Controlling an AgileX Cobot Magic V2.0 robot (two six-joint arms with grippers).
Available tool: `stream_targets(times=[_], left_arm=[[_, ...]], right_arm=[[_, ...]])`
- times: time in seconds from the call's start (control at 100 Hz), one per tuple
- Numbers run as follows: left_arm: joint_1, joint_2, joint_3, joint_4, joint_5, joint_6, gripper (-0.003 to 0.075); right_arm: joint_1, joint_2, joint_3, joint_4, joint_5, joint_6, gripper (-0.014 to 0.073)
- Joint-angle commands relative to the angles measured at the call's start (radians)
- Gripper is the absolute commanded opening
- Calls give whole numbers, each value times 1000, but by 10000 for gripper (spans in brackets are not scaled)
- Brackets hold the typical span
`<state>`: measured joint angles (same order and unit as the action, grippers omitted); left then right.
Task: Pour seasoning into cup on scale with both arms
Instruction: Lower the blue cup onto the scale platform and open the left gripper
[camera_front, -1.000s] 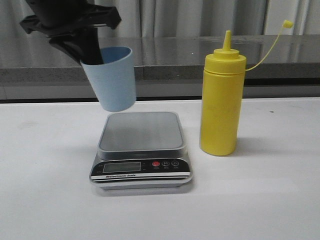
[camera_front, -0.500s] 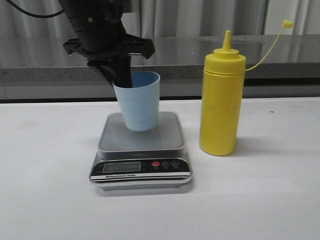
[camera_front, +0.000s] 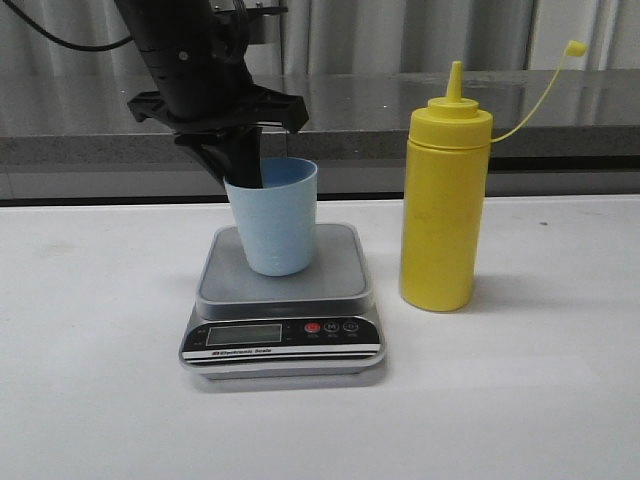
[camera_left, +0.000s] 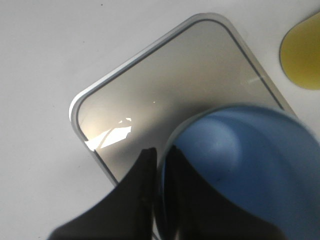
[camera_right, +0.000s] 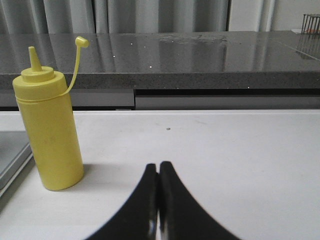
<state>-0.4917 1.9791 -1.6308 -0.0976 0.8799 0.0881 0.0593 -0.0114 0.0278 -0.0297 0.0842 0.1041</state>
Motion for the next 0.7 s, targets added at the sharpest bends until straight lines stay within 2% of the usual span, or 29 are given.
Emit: stream_targets(times=[0.0, 0.14, 0.21, 0.31, 0.43, 0.5, 0.55, 0.69], left_arm=[[-7, -39, -27, -9, -23, 2, -19], [-7, -39, -27, -9, -21, 6, -10], [-7, -39, -27, -9, -19, 20, 41], [-7, -41, -29, -9, -19, 29, 184], [-7, -43, -47, -9, 13, 29, 435], [-7, -43, -62, -9, 36, 29, 528], [-7, -43, -75, -9, 54, 29, 554], [-7, -47, -104, -9, 79, 18, 557]], right_arm=[[-3, -19, -22, -9, -84, -1, -67], [-3, -19, -22, -9, -84, -1, -67], [-3, -19, -22, -9, -84, -1, -67], [-3, -19, -22, -9, -84, -1, -67], [-3, -19, -22, -9, -84, -1, -67], [-3, -19, -22, -9, -84, -1, -67], [-3, -19, -22, -9, -84, -1, -67], [-3, -19, -22, -9, -84, -1, -67]])
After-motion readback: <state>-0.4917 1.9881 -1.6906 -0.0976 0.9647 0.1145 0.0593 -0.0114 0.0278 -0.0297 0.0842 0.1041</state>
